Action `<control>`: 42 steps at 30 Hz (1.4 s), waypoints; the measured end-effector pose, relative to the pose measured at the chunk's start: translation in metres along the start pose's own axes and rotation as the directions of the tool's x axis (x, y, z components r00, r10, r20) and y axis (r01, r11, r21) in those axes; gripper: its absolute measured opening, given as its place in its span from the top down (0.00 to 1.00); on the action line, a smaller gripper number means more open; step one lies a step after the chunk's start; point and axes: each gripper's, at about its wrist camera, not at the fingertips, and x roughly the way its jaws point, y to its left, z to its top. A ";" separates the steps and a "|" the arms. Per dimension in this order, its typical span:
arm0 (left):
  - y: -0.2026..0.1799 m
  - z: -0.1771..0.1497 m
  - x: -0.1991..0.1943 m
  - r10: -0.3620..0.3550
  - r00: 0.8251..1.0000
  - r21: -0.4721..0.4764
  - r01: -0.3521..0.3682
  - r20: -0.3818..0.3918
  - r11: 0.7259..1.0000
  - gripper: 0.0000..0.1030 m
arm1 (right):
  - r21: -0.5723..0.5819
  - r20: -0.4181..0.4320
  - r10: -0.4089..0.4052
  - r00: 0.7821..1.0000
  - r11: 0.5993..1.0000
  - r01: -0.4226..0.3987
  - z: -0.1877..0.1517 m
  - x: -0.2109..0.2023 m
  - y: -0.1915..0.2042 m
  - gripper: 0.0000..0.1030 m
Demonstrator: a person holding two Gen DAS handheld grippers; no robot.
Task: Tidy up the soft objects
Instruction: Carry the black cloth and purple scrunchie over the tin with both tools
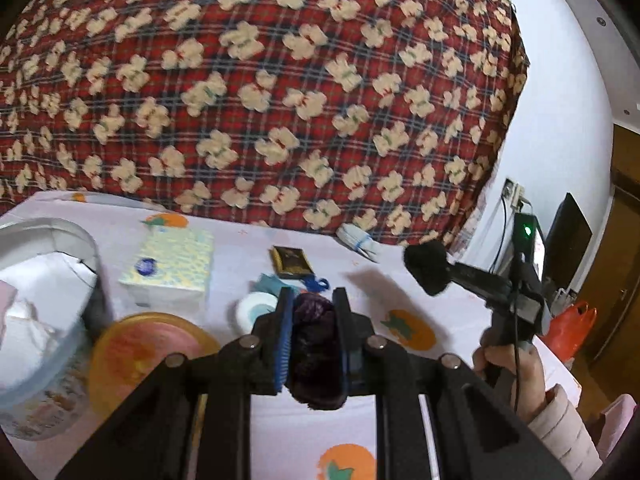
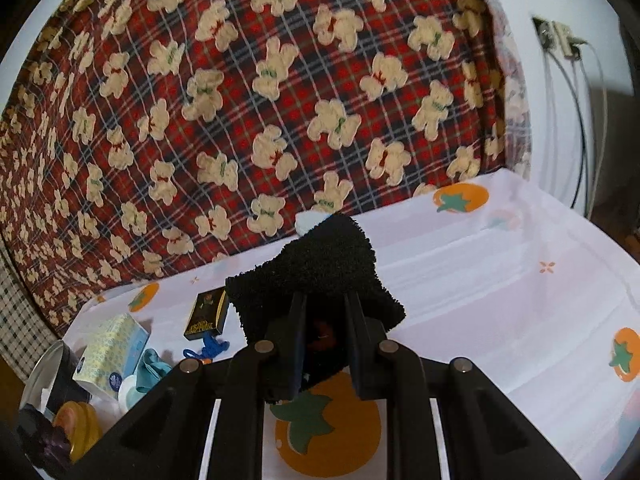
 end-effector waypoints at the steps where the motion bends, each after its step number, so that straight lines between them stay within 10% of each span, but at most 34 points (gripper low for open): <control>1: 0.003 0.001 -0.004 0.006 1.000 0.001 -0.006 0.007 1.000 0.83 | -0.004 0.011 -0.013 1.000 1.000 0.013 -0.003 -0.005 0.003 0.81; 24: 0.088 0.020 -0.063 0.202 0.977 -0.047 -0.199 0.071 0.979 0.83 | -0.242 0.079 0.250 0.965 0.944 -0.224 -0.095 -0.098 0.196 0.81; 42: 0.211 0.021 -0.090 0.503 0.862 -0.163 -0.488 0.065 0.858 0.84 | -0.359 -0.004 0.397 0.918 0.856 -0.372 -0.138 -0.068 0.343 0.80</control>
